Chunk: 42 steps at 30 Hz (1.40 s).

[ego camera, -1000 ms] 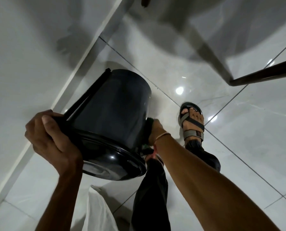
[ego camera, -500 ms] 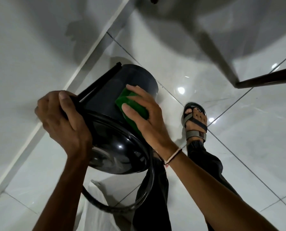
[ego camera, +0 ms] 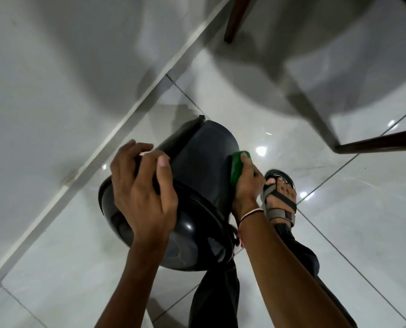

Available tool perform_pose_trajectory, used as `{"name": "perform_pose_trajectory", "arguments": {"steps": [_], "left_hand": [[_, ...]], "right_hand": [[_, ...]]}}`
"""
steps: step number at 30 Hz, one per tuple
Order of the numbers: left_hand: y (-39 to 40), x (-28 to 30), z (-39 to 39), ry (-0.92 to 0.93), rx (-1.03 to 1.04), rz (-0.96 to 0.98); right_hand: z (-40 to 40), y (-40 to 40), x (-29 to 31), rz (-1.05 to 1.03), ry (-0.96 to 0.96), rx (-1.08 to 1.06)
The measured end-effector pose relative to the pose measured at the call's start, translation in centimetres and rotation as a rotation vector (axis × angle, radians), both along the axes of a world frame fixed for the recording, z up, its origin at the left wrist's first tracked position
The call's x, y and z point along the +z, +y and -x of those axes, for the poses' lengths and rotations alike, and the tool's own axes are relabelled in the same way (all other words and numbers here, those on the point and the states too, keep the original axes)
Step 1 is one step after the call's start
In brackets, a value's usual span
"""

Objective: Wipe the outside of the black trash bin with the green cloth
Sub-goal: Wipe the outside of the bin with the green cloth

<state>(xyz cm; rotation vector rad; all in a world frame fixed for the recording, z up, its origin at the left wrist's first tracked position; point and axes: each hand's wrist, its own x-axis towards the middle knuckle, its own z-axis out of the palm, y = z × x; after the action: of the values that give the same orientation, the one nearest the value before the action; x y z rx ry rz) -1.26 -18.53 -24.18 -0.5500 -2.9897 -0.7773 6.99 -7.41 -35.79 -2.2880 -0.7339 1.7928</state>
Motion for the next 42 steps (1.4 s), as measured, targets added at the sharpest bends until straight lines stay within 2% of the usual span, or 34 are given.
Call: {"name": "perform_pose_trajectory", "arguments": {"steps": [2,4,8,10,12,13,15,17,18,20,23,24,27,30,36,40,42], "left_hand": [[-0.3,-0.3,-1.2,0.042,-0.102,-0.007],[-1.1,-0.7,-2.3,0.063,-0.177,-0.022],[-3.6,-0.4,-2.9,0.000,-0.202,-0.095],[-4.8,-0.2,-3.4,-0.058,-0.140,-0.154],[-5.7,0.1,-4.1,-0.123,0.032,-0.204],[-6.1,0.1,-4.5,-0.155,0.157,-0.217],[-6.6,0.3,-4.8,-0.236,0.358,-0.270],[-6.8,0.2,-5.1,-0.285,0.403,-0.313],[-7.0,0.2,-5.4,-0.297,0.406,-0.315],[-6.8,0.1,-6.0,-0.304,0.411,-0.332],[-6.3,-0.2,-6.2,-0.263,0.423,-0.370],[-6.2,-0.3,-6.1,-0.245,0.420,-0.371],[-6.2,-0.5,-6.1,-0.221,0.412,-0.370],[-5.9,-0.4,-6.5,-0.224,0.419,-0.358],[-4.6,-0.4,-6.0,-0.195,0.379,-0.282],[-5.2,-0.5,-6.7,-0.188,0.329,-0.256],[-5.9,0.0,-7.8,-0.199,0.235,-0.233]], "right_hand": [[-1.1,0.3,-0.5,0.076,-0.050,-0.018],[-2.1,-0.1,0.1,0.083,-0.030,0.062],[-4.3,-3.7,5.4,-0.141,0.247,0.408],[-4.9,-6.0,8.1,-0.328,0.373,0.705],[-5.5,-8.1,9.5,-0.492,0.455,0.934],[-5.5,-8.7,9.9,-0.511,0.469,0.975],[-4.8,-8.1,10.3,-0.412,0.459,0.843],[-4.0,-5.8,9.9,-0.405,0.388,0.690],[-3.5,-4.9,9.5,-0.427,0.355,0.699],[-2.9,-4.0,9.0,-0.418,0.393,0.854],[-4.2,-6.4,9.7,-0.420,0.553,1.227],[-4.9,-7.0,9.9,-0.439,0.594,1.265],[-5.7,-6.5,9.9,-0.397,0.682,1.271],[-6.1,-5.8,10.1,-0.395,0.692,1.321],[-7.1,-5.6,12.1,-0.321,0.693,1.017],[-7.9,-5.6,13.1,-0.355,0.715,1.089],[-8.1,-4.8,13.0,-0.350,0.688,1.049]]}}
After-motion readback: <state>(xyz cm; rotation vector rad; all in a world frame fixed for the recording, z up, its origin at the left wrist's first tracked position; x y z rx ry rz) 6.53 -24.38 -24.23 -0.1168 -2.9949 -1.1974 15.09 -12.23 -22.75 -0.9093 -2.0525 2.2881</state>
